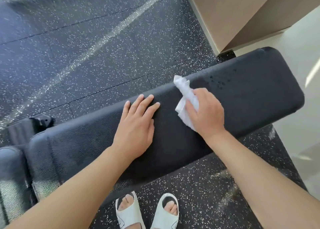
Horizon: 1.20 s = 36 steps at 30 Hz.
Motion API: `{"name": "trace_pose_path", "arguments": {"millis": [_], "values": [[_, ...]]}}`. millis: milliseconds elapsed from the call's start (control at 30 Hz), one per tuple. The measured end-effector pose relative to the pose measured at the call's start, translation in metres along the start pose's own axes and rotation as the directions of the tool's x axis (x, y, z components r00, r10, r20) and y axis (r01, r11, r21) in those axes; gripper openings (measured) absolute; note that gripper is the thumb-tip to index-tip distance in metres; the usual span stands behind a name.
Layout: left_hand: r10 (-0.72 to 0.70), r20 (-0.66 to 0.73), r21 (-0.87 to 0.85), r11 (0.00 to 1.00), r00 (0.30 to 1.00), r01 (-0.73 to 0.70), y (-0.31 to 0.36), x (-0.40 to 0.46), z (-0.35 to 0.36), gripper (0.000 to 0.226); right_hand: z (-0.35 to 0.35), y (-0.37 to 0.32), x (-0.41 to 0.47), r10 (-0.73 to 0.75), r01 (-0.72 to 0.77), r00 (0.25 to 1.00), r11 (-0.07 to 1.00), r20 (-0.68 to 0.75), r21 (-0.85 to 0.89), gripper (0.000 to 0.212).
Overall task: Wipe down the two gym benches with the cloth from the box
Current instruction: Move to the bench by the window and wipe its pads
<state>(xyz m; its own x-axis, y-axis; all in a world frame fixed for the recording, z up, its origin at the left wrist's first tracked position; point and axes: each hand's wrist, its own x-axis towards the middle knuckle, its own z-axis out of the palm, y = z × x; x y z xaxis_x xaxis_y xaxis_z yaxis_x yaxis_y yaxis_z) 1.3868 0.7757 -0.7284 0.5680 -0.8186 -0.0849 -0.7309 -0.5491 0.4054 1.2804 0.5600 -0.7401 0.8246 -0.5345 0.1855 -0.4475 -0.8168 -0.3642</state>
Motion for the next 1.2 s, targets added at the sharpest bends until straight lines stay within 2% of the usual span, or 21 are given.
{"name": "trace_pose_path", "arguments": {"millis": [67, 133, 200, 233, 267, 367, 400, 467, 533, 567, 600, 633, 700, 733, 800, 867, 933, 1000, 1100, 1133, 1200], "values": [[0.012, 0.033, -0.006, 1.000, 0.999, -0.012, -0.011, -0.006, -0.011, 0.059, 0.011, -0.018, 0.009, 0.165, -0.166, 0.986, 0.986, -0.027, -0.035, 0.017], [-0.104, -0.001, -0.062, 0.993, 0.995, 0.104, -0.028, -0.019, -0.025, 0.059, 0.024, -0.052, 0.009, 0.221, -0.224, 0.974, 0.972, -0.048, -0.073, 0.018], [-0.194, -0.014, -0.070, 0.979, 0.981, 0.192, -0.051, -0.040, -0.036, 0.054, 0.042, -0.104, -0.001, 0.120, -0.117, 0.993, 0.982, 0.011, -0.151, 0.047], [-0.195, -0.014, -0.047, 0.980, 0.981, 0.195, -0.060, -0.051, -0.039, 0.053, 0.050, -0.133, -0.011, 0.052, -0.049, 0.998, 0.990, 0.020, -0.132, 0.058], [-0.188, -0.009, -0.030, 0.982, 0.982, 0.188, -0.069, -0.061, -0.041, 0.054, 0.056, -0.160, -0.022, -0.009, 0.009, 1.000, 0.999, 0.009, -0.046, 0.057], [-0.197, -0.021, -0.033, 0.980, 0.980, 0.196, -0.080, -0.083, -0.040, 0.055, 0.068, -0.196, -0.051, -0.110, 0.110, 0.994, 0.985, -0.006, 0.136, 0.028], [-0.212, -0.026, -0.033, 0.977, 0.977, 0.211, -0.078, -0.086, -0.038, 0.055, 0.067, -0.193, -0.054, -0.153, 0.149, 0.988, 0.979, 0.017, 0.140, 0.025], [-0.251, -0.038, -0.035, 0.968, 0.967, 0.249, -0.071, -0.086, -0.037, 0.056, 0.062, -0.171, -0.049, -0.357, 0.352, 0.933, 0.931, 0.040, 0.099, 0.024], [-0.288, -0.052, -0.039, 0.957, 0.956, 0.286, -0.064, -0.081, -0.037, 0.056, 0.050, -0.131, -0.026, -0.491, 0.500, 0.863, 0.864, 0.119, -0.063, 0.032], [-0.305, -0.056, -0.043, 0.952, 0.951, 0.303, -0.061, -0.078, -0.037, 0.056, 0.045, -0.106, -0.011, -0.437, 0.457, 0.887, 0.878, 0.151, -0.141, 0.036], [-0.323, -0.059, -0.052, 0.946, 0.945, 0.320, -0.059, -0.077, -0.036, 0.056, 0.039, -0.083, 0.006, -0.309, 0.337, 0.936, 0.925, 0.166, -0.176, 0.034], [-0.339, -0.061, -0.064, 0.940, 0.939, 0.336, -0.057, -0.076, -0.036, 0.055, 0.033, -0.068, 0.020, -0.147, 0.163, 0.982, 0.978, 0.120, -0.129, 0.027], [-0.353, -0.065, -0.084, 0.934, 0.934, 0.347, -0.058, -0.077, -0.035, 0.054, 0.030, -0.068, 0.034, 0.110, -0.110, 0.994, 0.994, 0.016, -0.010, 0.017], [-0.354, -0.062, -0.095, 0.933, 0.933, 0.347, -0.058, -0.077, -0.035, 0.054, 0.035, -0.082, 0.030, 0.162, -0.163, 0.987, 0.987, -0.008, -0.013, 0.018], [-0.368, -0.055, -0.120, 0.925, 0.928, 0.360, -0.059, -0.078, -0.036, 0.053, 0.051, -0.125, 0.005, 0.067, -0.067, 0.998, 0.997, -0.006, 0.032, 0.018], [-0.398, -0.043, -0.152, 0.909, 0.916, 0.387, -0.057, -0.078, -0.039, 0.054, 0.063, -0.168, -0.039, -0.150, 0.149, 0.989, 0.982, 0.006, 0.121, 0.016], [-0.414, -0.025, -0.165, 0.900, 0.910, 0.405, -0.053, -0.077, -0.042, 0.058, 0.064, -0.187, -0.072, -0.285, 0.277, 0.958, 0.937, 0.010, 0.215, 0.015], [-0.424, -0.023, -0.136, 0.899, 0.906, 0.417, -0.046, -0.075, -0.042, 0.055, 0.062, -0.174, -0.079, -0.381, 0.368, 0.924, 0.892, 0.001, 0.265, 0.019], [-0.483, -0.052, -0.108, 0.873, 0.874, 0.476, -0.031, -0.067, -0.037, 0.048, 0.046, -0.117, -0.060, -0.538, 0.521, 0.841, 0.834, 0.055, 0.182, 0.011], [-0.496, -0.062, -0.100, 0.866, 0.866, 0.489, -0.024, -0.062, -0.036, 0.050, 0.041, -0.094, -0.048, -0.553, 0.540, 0.830, 0.829, 0.072, 0.146, 0.010], [-0.487, -0.068, -0.086, 0.873, 0.871, 0.481, -0.007, -0.049, -0.030, 0.050, 0.028, -0.052, -0.015, -0.515, 0.512, 0.855, 0.857, 0.060, 0.065, 0.010]]}}
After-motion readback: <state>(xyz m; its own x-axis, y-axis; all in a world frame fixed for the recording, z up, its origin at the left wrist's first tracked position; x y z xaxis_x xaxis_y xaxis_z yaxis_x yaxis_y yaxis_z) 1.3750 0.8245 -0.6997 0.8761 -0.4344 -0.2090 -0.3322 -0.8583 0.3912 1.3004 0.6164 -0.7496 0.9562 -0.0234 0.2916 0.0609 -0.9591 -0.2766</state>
